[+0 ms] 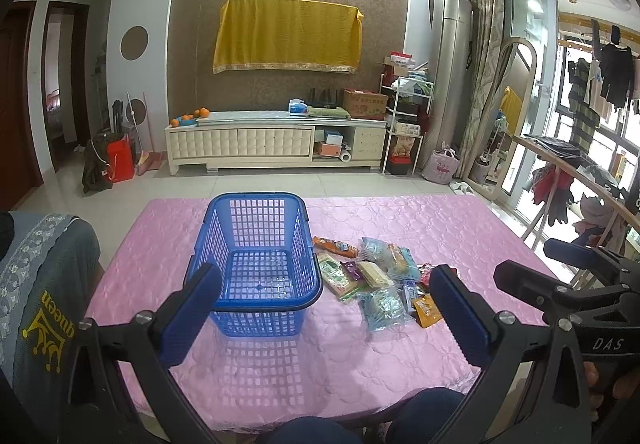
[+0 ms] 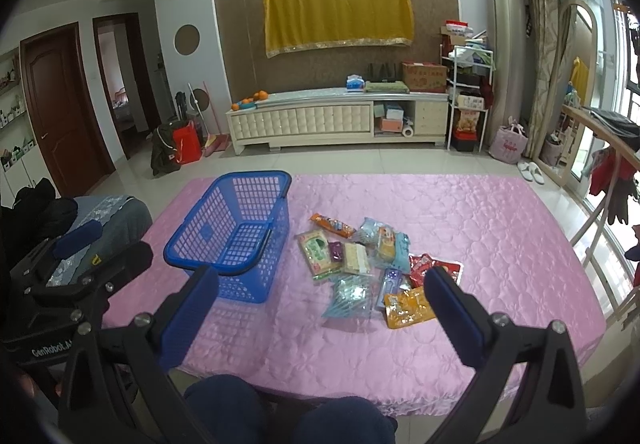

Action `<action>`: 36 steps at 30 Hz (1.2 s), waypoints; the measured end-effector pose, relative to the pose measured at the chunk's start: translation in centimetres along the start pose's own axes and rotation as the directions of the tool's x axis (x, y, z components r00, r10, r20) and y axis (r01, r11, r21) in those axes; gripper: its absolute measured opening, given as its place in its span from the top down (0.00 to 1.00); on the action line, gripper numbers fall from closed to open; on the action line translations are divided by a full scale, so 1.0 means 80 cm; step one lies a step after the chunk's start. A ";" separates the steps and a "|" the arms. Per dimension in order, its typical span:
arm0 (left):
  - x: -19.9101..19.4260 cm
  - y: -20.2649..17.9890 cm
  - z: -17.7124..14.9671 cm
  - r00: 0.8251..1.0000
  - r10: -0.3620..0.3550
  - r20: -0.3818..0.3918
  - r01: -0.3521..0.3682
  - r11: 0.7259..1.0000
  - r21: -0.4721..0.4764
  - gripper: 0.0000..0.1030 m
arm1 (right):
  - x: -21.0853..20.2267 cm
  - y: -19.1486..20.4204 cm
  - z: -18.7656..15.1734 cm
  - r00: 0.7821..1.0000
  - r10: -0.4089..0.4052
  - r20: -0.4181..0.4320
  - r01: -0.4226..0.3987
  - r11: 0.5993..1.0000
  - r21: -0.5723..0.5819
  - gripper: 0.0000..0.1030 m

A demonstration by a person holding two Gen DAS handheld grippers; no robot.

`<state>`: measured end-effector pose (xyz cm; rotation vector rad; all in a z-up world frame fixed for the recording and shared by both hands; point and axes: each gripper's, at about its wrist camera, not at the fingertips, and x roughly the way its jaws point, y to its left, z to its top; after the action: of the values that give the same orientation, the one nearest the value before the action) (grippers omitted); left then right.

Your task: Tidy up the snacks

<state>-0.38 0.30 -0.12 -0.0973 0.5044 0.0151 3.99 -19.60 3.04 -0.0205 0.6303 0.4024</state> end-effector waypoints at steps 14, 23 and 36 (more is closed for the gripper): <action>-0.001 0.001 0.000 1.000 -0.001 -0.001 0.001 1.000 0.001 0.00 | -0.004 0.002 0.001 1.000 0.009 -0.004 -0.009 1.000 0.004 0.00; -0.002 0.001 -0.001 1.000 0.003 -0.004 -0.003 1.000 0.004 0.00 | -0.007 0.003 0.001 1.000 0.015 -0.004 -0.015 1.000 0.003 0.00; -0.006 0.004 0.003 1.000 -0.007 -0.017 0.006 1.000 -0.015 0.00 | -0.006 0.003 0.002 1.000 0.023 -0.017 -0.023 1.000 -0.010 0.00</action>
<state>-0.73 0.68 0.31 -0.1138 0.5212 0.0116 3.63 -19.55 3.44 -0.0261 0.6457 0.4280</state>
